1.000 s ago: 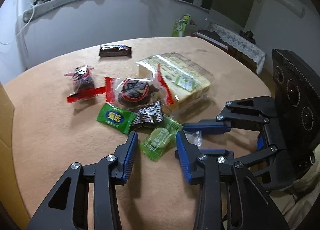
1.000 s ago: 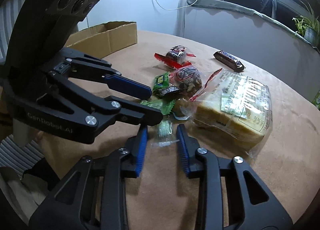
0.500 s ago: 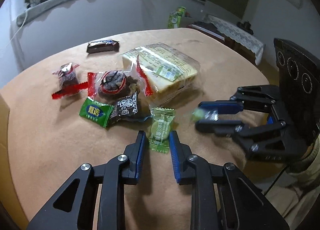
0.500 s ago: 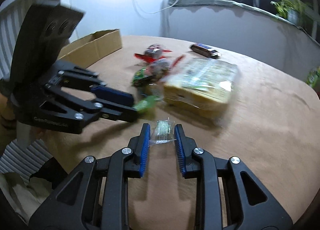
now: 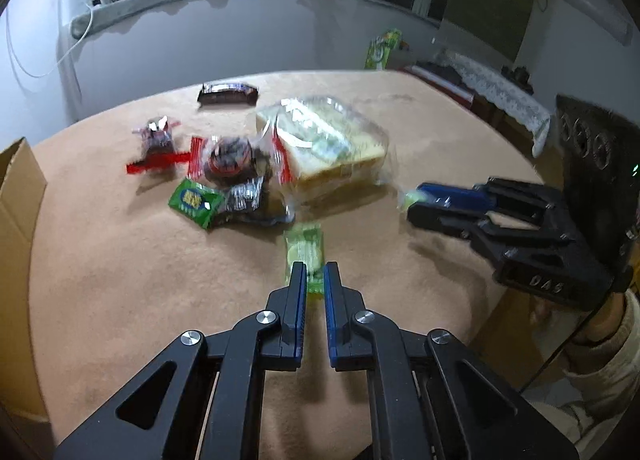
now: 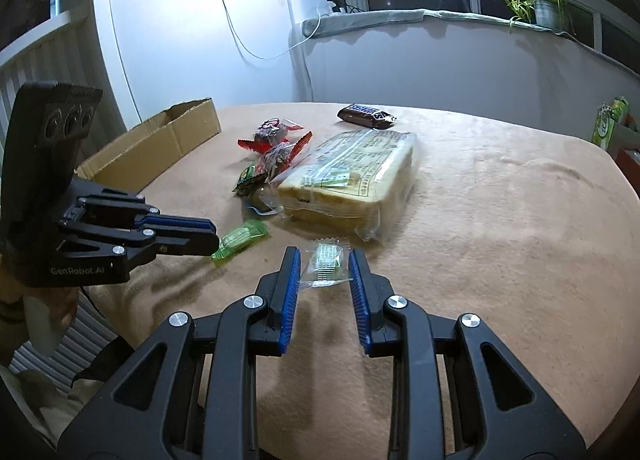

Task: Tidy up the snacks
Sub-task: 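Lift the held candies and carry them toward the cardboard box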

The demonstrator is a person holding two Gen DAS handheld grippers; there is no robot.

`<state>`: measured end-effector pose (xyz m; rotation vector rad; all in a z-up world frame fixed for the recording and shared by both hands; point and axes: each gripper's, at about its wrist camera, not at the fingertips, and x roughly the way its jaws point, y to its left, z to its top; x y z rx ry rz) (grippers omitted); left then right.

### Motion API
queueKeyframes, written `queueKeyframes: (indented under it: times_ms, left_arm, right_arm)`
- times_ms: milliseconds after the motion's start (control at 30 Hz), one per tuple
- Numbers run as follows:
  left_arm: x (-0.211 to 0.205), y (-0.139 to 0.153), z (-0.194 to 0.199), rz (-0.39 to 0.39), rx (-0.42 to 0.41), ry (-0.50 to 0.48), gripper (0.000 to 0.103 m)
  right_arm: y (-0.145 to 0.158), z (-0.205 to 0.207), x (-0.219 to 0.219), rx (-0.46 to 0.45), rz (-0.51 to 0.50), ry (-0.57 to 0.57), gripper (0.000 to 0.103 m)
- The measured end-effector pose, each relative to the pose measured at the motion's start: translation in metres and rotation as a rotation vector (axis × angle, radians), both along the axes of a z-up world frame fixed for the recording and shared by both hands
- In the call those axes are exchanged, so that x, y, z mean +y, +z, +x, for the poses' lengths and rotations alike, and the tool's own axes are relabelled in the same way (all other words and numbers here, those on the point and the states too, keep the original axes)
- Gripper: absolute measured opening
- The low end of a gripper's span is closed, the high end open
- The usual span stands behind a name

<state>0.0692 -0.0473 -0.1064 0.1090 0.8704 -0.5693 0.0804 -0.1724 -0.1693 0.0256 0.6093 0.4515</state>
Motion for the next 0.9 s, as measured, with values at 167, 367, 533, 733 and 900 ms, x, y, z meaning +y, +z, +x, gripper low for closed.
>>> queueKeyframes:
  times_ms: [167,367,533,733,900]
  left_arm:
    - [-0.005,-0.001,-0.001,0.031,-0.016,0.02,0.031]
    - [-0.015,-0.007,0.014,0.091,-0.053,0.015,0.065]
    - [-0.014,-0.007,0.015,0.061,-0.035,0.016,0.019]
    - [-0.001,0.004,0.0,0.03,-0.066,0.061,0.019]
    - [0.016,0.03,-0.018,0.016,-0.148,0.119,0.019]
  right_arm:
    - [-0.003,-0.006,0.0,0.001,0.002,0.007,0.026]
    - [-0.006,-0.009,0.0,0.005,0.011,0.013,0.026]
    - [-0.006,-0.011,-0.001,0.005,0.012,0.004,0.026]
    - [-0.002,-0.013,0.001,-0.004,0.012,-0.004,0.026]
    - [0.008,-0.016,0.006,-0.021,0.012,-0.002,0.026]
